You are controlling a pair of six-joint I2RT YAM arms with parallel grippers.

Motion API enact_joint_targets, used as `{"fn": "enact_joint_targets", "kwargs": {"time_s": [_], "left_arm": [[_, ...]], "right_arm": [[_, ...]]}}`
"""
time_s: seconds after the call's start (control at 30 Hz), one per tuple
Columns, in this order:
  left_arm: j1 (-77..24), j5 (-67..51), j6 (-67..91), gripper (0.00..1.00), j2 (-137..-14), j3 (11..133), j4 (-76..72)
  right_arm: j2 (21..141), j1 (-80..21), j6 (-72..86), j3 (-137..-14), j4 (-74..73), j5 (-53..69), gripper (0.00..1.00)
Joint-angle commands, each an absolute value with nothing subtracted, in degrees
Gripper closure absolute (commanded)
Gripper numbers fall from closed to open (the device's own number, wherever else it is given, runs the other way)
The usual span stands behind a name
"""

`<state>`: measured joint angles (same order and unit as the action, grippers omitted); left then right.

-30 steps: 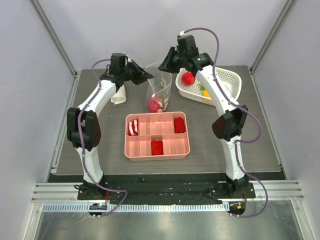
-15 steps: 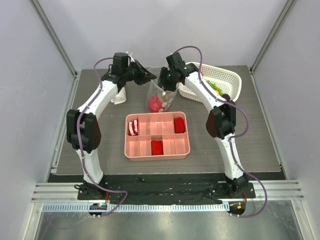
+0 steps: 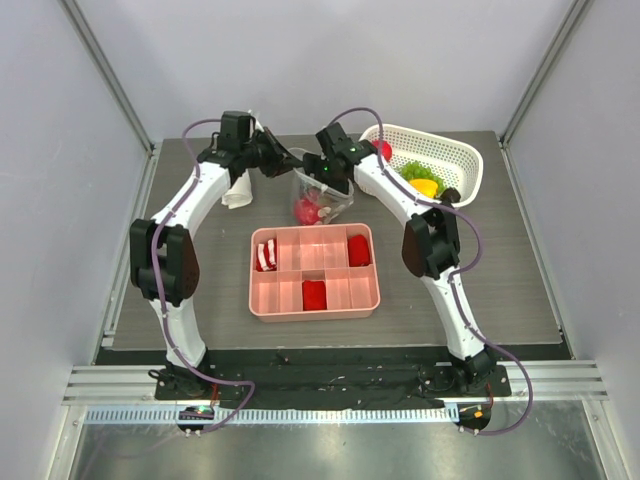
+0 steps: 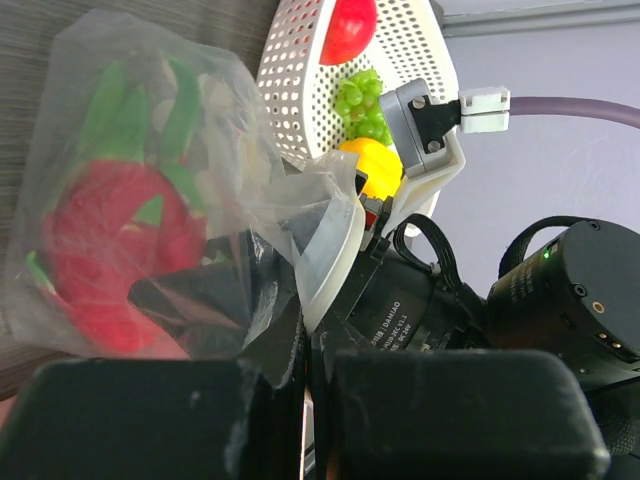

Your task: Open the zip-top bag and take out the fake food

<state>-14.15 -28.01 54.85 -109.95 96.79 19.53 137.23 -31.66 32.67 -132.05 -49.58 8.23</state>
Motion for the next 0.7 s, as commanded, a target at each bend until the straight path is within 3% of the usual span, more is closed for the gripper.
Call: {"fn": "enact_joint_targets", "kwargs": {"time_s": [0.0,0.23,0.37,0.53,0.57,0.6,0.67], "left_arm": [[-13.1,-27.5,52.6,1.00,-106.1,96.0,20.1],[-12.9,-27.0,51.7,1.00,-105.9,93.4,20.5],[-12.9,-27.2,51.2,1.00,-105.6,93.1,20.9],[-12.9,-26.9,51.2,1.00,-105.6,93.3,21.1],[-12.9,-27.0,51.2,1.00,-105.7,93.5,21.2],[-12.8,-26.8,51.2,1.00,-105.9,93.7,21.3],[-12.7,-26.9,51.1,1.00,-106.0,94.1,21.8]], "right_arm": [[138.9,-32.3,30.2,-131.0,-49.4,6.6,0.14],[142.6,-32.3,30.4,-129.6,-46.8,4.7,0.03],[142.8,-32.3,30.2,-127.9,-41.2,3.7,0.04],[144.1,-32.1,30.8,-128.2,-38.4,3.5,0.14],[144.4,-32.0,30.8,-128.3,-38.5,4.0,0.18],[144.4,-31.8,30.8,-128.0,-38.5,4.0,0.28],[142.8,-31.9,30.2,-127.4,-38.4,4.0,0.36]]}}
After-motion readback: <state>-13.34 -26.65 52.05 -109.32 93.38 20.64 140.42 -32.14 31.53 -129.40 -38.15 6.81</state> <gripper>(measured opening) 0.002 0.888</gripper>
